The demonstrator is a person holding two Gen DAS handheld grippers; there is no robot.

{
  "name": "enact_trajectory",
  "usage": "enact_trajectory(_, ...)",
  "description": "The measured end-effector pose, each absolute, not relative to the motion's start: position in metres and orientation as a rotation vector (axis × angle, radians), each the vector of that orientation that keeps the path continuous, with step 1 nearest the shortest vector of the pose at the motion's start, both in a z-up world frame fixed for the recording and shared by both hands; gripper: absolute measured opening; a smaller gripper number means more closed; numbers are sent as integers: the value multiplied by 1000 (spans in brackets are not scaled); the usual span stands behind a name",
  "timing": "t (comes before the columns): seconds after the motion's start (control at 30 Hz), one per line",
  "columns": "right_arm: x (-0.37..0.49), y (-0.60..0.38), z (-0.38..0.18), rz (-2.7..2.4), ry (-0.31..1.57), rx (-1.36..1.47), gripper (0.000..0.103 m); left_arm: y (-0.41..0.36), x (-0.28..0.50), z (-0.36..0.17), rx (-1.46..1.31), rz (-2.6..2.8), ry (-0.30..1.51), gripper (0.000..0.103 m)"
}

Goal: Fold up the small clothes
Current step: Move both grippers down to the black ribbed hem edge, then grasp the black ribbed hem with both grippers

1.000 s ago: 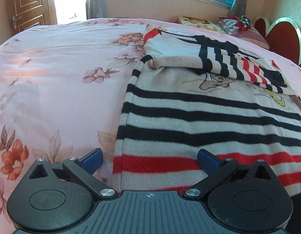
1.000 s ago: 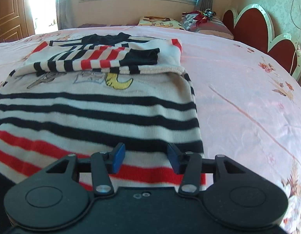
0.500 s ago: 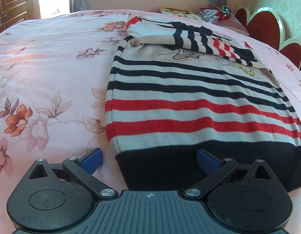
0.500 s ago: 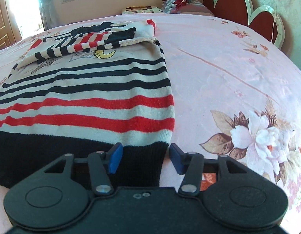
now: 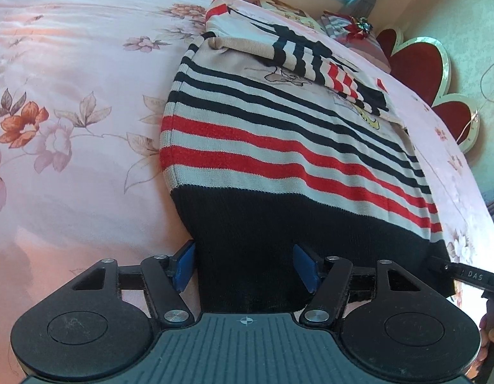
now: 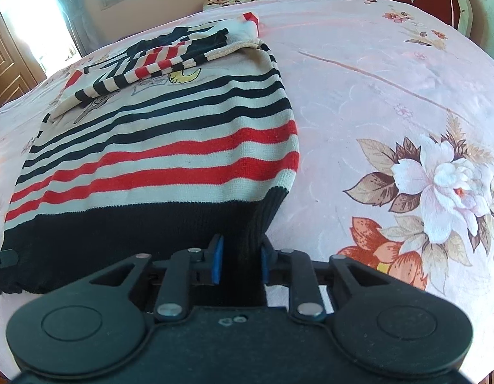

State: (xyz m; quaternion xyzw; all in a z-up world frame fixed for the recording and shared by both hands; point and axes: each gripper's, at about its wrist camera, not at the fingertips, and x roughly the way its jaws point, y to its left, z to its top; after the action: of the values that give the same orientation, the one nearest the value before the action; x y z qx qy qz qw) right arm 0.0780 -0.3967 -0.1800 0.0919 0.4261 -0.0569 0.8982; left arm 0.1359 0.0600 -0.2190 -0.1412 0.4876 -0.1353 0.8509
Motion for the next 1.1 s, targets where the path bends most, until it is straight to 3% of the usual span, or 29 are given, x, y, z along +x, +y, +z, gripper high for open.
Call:
enact_trajectory(0.07,78,-397,-180,-113,892,194,25,62,139,-219,-341,-296,1041,59)
enact_trajectory(0.1,79,-397,-179,-108,898,201,25,62,141,-219,-358,-306,1055,42)
enact_trajectory(0.13,78,-398,-179,-103,906,214,23,62,143,-220,-375,-315,1074,37)
enact_trajectory(0.27,76,-402,-179,-92,916,247,13,60,145,-226,-388,-328,1083,37)
enact_trajectory(0.37,80,-400,-179,-92,920,231,12,53,147,-224,-356,-345,1077,37)
enact_trajectory(0.43,82,-397,-179,-82,926,216,19,50,149,-223,-343,-357,1078,36)
enact_trajectory(0.47,83,-396,-178,-77,924,208,20,49,149,-223,-344,-367,1081,34)
enact_trajectory(0.5,84,-395,-178,-76,925,199,22,50,149,-224,-352,-372,1087,20)
enact_trajectory(0.53,84,-394,-179,-75,924,193,22,51,150,-227,-371,-375,1101,16)
enact_trajectory(0.87,84,-398,-180,-46,920,211,25,73,150,-246,-584,-368,1103,18)
enact_trajectory(0.9,84,-399,-180,-45,920,212,25,80,147,-251,-668,-372,1094,26)
enact_trajectory(0.97,84,-398,-180,-45,919,205,25,86,148,-256,-738,-367,1111,27)
enact_trajectory(1.1,81,-398,-177,-45,910,221,9,69,147,-240,-610,-420,1060,25)
